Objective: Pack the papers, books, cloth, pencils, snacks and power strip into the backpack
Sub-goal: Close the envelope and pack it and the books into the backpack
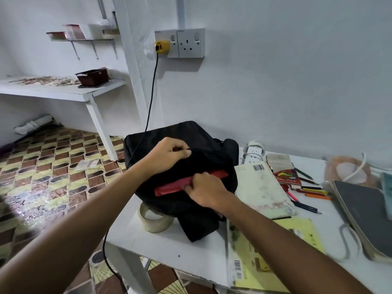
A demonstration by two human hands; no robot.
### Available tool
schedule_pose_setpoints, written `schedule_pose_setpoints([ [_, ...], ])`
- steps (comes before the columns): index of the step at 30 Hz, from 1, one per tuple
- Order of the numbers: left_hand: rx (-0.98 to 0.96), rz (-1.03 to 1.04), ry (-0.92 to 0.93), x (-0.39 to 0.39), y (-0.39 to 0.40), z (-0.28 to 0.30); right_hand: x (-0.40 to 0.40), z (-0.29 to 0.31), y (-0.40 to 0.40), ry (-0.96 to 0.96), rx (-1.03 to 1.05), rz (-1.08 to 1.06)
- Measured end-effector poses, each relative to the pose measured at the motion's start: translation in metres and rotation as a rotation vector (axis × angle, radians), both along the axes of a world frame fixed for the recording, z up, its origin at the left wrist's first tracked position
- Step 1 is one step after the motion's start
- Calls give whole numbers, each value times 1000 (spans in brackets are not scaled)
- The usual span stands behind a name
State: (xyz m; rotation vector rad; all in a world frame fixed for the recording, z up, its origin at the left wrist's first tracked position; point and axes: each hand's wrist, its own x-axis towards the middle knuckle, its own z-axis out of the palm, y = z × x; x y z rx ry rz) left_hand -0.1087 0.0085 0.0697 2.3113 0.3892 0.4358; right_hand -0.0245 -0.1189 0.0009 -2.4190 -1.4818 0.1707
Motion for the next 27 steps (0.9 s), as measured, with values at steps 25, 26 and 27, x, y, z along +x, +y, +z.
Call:
schedule_pose_setpoints([
  [25,502,-252,790,60,-47,-104,85,-92,-125,-189,70,-294],
  [26,512,-247,784,61,-47,-105,84,-93,-127,-158,90,-294],
  [27,519,-241,777,61,-48,-106,84,-93,-128,-111,123,-296],
])
